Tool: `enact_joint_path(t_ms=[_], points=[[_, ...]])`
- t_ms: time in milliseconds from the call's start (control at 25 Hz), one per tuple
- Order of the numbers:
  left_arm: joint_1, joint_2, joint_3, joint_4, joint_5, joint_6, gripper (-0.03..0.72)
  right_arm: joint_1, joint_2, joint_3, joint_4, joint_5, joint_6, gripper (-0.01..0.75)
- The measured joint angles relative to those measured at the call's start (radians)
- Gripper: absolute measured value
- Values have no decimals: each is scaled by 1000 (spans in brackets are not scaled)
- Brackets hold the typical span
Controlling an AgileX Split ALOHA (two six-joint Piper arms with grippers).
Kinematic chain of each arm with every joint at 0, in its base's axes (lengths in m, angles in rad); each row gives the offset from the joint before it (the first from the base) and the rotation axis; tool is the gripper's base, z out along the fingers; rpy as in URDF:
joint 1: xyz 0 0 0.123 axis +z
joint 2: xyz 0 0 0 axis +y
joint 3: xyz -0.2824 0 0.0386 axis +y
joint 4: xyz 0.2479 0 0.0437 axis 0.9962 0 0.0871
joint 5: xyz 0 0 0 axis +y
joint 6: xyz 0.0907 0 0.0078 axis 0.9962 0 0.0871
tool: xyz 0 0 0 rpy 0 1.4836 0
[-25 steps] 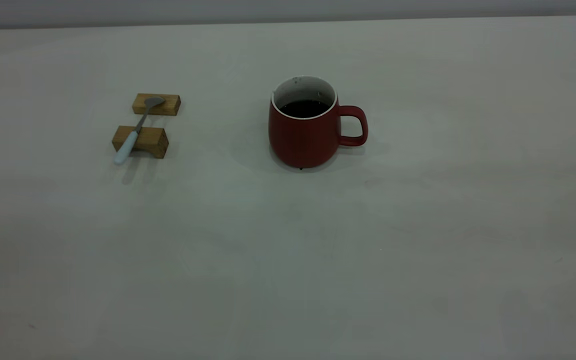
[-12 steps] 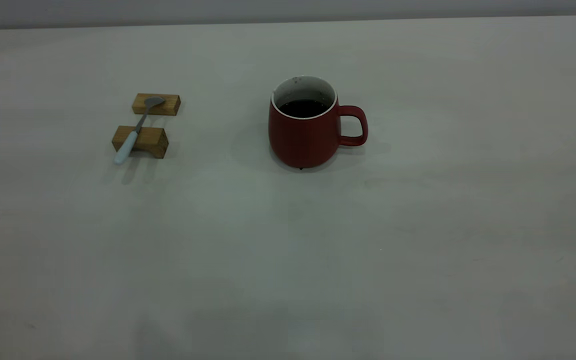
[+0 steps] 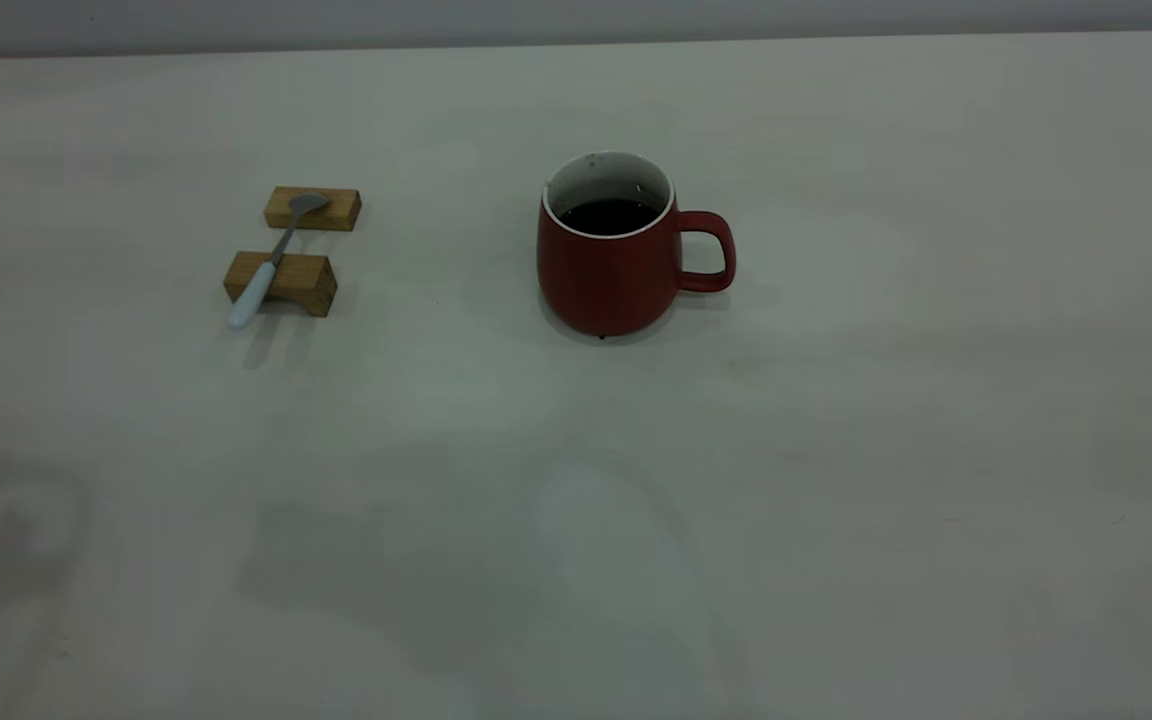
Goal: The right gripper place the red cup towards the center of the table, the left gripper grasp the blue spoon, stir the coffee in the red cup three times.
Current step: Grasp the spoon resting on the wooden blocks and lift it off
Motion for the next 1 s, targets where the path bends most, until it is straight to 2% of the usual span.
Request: enact_joint_path(t_ms=[200, 560, 1000], points=[[-16, 245, -131, -61, -36, -1, 572, 0, 0, 0, 0, 0, 0, 304], [-147, 698, -399, -71, -44, -86, 572, 0, 0, 0, 0, 0, 0, 304], [-156, 998, -610, -105, 40, -119, 572, 0, 0, 0, 0, 0, 0, 304]])
